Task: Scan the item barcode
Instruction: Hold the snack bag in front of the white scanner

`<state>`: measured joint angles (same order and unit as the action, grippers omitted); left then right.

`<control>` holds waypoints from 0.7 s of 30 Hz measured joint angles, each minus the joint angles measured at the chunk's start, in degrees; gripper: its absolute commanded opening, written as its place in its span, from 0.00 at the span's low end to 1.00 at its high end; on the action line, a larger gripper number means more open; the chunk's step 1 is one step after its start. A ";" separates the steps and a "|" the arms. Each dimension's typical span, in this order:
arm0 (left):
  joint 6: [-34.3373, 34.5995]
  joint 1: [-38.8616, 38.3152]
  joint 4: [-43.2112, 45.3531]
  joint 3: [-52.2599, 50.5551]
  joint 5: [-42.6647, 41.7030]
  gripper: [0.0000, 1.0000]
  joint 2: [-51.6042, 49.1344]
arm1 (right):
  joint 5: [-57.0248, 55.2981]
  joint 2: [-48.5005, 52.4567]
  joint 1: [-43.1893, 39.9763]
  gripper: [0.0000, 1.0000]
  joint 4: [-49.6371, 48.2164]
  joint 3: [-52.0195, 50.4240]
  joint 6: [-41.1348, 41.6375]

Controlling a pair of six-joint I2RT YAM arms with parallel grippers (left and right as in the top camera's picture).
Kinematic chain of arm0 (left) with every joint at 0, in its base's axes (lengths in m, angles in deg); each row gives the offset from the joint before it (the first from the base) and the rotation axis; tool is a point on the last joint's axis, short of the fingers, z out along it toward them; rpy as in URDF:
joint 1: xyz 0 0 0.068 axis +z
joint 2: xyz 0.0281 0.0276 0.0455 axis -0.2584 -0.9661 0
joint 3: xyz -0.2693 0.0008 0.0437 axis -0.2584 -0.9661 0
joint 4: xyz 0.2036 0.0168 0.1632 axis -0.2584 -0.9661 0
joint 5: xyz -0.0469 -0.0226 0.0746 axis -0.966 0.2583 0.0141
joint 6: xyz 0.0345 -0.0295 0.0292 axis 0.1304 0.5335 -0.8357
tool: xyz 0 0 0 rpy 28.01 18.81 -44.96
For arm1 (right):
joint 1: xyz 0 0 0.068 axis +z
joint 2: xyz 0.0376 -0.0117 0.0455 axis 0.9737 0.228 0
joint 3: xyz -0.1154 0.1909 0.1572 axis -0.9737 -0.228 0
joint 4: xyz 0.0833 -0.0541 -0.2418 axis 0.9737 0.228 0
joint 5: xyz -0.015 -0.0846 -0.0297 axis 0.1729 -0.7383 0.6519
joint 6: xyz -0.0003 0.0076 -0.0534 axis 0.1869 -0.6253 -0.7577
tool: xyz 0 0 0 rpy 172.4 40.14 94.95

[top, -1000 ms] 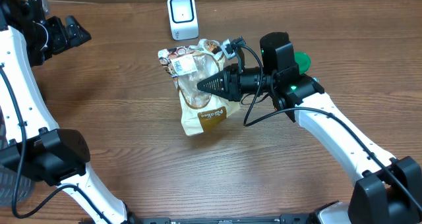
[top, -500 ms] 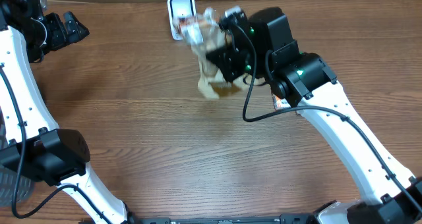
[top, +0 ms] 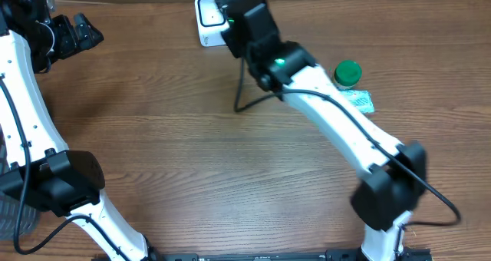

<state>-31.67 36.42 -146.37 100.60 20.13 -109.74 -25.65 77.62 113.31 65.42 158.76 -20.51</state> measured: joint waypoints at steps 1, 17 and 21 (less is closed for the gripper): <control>0.00 0.00 0.02 0.00 0.00 1.00 0.00 | -1.62 1.51 0.42 0.04 -1.11 1.16 -1.55; 0.00 0.00 0.00 0.00 0.00 1.00 0.00 | -9.68 19.52 1.46 0.04 -30.21 3.74 -23.06; 0.00 0.00 0.00 0.00 0.02 1.00 0.00 | -8.31 22.67 1.40 0.04 -33.81 3.74 -30.67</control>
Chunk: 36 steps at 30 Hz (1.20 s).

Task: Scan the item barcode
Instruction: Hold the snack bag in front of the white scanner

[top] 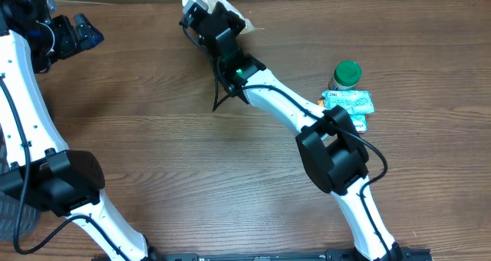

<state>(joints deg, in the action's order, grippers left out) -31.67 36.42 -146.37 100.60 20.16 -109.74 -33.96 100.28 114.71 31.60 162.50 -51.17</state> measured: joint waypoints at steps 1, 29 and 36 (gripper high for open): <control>0.00 0.00 0.00 0.00 -0.02 1.00 0.00 | 0.15 0.59 0.00 0.04 -0.59 0.00 -1.20; 0.00 -0.09 -0.02 0.00 -0.02 1.00 0.00 | 3.15 3.82 -5.16 0.08 -3.67 0.00 -6.16; 0.00 -0.09 0.00 0.00 -0.02 1.00 0.00 | 3.26 4.72 -5.27 0.11 -2.56 0.00 -6.16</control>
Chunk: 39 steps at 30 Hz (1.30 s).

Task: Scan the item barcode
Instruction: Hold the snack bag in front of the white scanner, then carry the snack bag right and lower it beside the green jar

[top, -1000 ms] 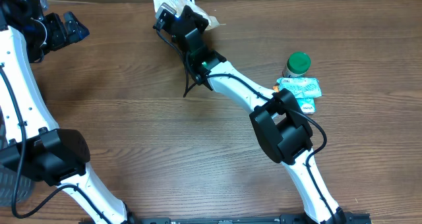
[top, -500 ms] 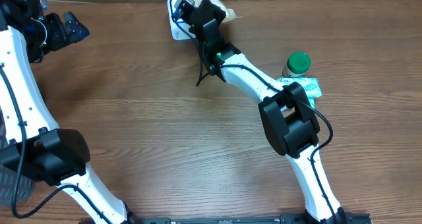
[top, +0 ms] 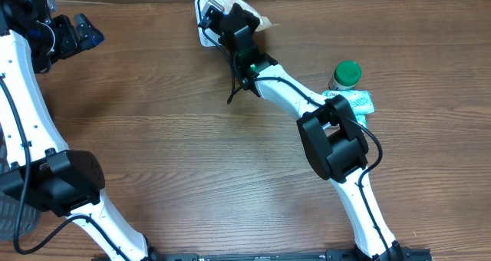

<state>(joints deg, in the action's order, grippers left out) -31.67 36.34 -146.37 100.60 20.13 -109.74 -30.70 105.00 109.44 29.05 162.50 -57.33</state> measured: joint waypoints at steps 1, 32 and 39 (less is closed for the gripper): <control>0.00 0.00 0.00 0.00 -0.02 0.99 0.00 | 0.00 0.22 0.00 0.11 0.31 0.00 0.00; 0.00 0.00 0.04 0.00 0.00 0.99 0.00 | -1.09 -26.49 3.45 0.04 32.72 0.26 21.73; 0.00 0.00 0.00 0.00 0.00 1.00 0.00 | 1.49 -42.69 5.16 0.04 60.81 1.31 46.42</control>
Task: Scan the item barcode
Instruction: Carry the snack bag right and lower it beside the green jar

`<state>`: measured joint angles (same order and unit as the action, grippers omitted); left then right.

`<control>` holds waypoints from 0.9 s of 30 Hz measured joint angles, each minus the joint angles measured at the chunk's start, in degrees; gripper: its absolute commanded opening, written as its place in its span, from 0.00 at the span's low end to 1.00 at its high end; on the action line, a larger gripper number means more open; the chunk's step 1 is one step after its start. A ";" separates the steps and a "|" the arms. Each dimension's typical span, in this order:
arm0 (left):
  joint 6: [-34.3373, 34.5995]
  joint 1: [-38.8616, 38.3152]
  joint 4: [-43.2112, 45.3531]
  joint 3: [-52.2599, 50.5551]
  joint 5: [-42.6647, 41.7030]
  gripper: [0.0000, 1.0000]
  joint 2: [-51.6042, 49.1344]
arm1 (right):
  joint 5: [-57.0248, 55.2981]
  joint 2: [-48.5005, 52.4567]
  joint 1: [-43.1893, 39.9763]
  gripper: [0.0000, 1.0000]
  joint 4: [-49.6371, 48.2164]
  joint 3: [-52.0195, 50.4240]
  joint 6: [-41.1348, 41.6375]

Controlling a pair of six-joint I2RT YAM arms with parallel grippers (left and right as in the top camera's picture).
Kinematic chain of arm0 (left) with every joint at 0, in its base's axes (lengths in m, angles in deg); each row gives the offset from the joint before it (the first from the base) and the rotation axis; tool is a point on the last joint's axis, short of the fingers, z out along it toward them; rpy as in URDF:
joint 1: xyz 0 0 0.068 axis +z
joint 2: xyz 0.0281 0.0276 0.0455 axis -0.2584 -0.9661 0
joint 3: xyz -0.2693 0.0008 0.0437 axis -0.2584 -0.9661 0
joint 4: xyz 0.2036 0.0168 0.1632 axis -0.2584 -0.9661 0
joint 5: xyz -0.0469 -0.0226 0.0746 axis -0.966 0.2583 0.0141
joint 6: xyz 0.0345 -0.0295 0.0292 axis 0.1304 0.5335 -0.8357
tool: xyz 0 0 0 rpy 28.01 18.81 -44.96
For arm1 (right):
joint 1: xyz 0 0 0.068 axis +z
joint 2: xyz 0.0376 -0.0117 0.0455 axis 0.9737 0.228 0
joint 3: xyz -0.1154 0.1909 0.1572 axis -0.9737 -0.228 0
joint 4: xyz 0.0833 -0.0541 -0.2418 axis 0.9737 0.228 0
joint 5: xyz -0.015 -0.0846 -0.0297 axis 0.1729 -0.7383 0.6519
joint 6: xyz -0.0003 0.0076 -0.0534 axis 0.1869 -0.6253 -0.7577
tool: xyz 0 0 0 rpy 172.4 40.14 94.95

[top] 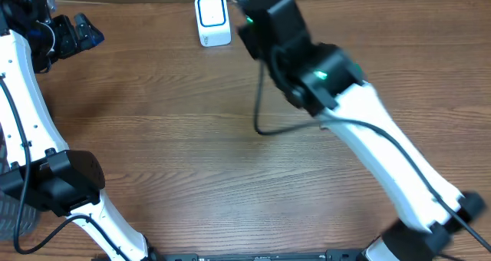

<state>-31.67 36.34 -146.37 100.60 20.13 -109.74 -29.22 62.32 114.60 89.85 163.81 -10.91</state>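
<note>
The white barcode scanner (212, 19) stands at the far edge of the table, its face showing a blue-rimmed window. My right arm (330, 77) is raised high toward the camera. Its gripper sits at the top edge of the overhead view, just right of the scanner. The jaws are cut off by the frame edge, and no item shows in them. My left gripper (79, 31) hangs open and holding nothing at the far left, well away from the scanner.
The raised right arm covers the right half of the table and whatever lies there. A black cable (259, 100) hangs from that arm down to the table's middle. The left arm's white links (23, 100) run along the left edge.
My right gripper was low against the scanner with a pale bag. The arm now stands high and further right, the scanner is uncovered, and the bag is out of view. The left arm is unchanged.
The right gripper was first over the scanner, with a green-capped bottle and a teal packet on the right. Then it held a pale bag at the scanner, a little left, then right on it. Now the arm is high, hiding the bottle and packet.
</note>
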 measured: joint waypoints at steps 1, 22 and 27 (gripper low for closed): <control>0.00 0.00 0.02 0.00 0.00 1.00 0.00 | 0.94 -0.94 -0.35 0.04 3.26 0.00 2.36; 0.00 0.00 0.00 0.00 0.00 0.99 0.00 | 16.48 -3.21 -22.67 0.04 28.17 -12.57 22.77; 0.00 0.00 -0.02 0.00 0.00 1.00 0.00 | 16.70 -3.21 -29.73 0.04 24.68 -18.58 33.22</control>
<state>-31.67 36.34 -146.39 100.60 20.13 -109.74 -12.52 59.10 84.88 114.53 145.23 22.31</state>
